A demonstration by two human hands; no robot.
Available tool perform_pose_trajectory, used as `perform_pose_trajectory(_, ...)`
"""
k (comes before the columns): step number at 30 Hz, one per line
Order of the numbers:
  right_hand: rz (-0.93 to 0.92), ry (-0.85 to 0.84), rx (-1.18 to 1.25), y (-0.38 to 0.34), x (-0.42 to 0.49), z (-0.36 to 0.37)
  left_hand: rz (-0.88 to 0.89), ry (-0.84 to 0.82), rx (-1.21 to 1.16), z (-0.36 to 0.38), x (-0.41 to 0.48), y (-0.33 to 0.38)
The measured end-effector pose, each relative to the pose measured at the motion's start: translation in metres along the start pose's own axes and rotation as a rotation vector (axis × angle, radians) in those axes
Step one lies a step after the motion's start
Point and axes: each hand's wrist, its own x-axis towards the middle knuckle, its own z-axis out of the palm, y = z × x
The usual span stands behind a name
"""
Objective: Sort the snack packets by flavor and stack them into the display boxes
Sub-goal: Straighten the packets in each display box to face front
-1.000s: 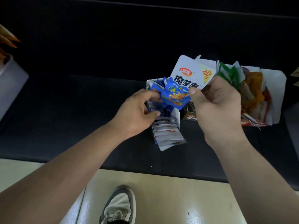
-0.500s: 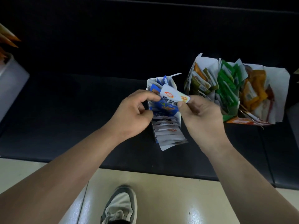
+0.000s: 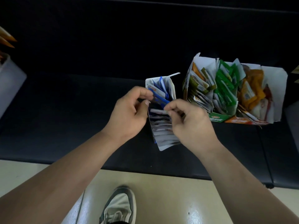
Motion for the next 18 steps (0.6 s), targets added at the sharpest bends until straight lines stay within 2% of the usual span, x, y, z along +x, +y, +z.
perform_pose_trajectory(2,-0.016,-0.023,-0.088,0.005,0.002,-0.007,0.039,0.053,0.048,-0.002,0.002,0.000)
perform_pose_trajectory(6,-0.030,-0.123,-0.137,0.003,-0.004,-0.015,0.056,0.043,0.139,-0.001,0.005,0.003)
perform_pose_trajectory(10,0.122,-0.137,0.004,0.003,-0.006,-0.011,0.068,0.078,0.193,0.002,0.004,0.004)
perform_pose_trajectory(13,0.109,-0.108,0.120,0.002,-0.007,-0.011,0.053,0.067,0.172,0.000,0.002,0.001)
perform_pose_trajectory(18,0.155,-0.097,0.190,0.006,-0.012,-0.009,0.163,-0.024,0.260,0.000,0.000,-0.011)
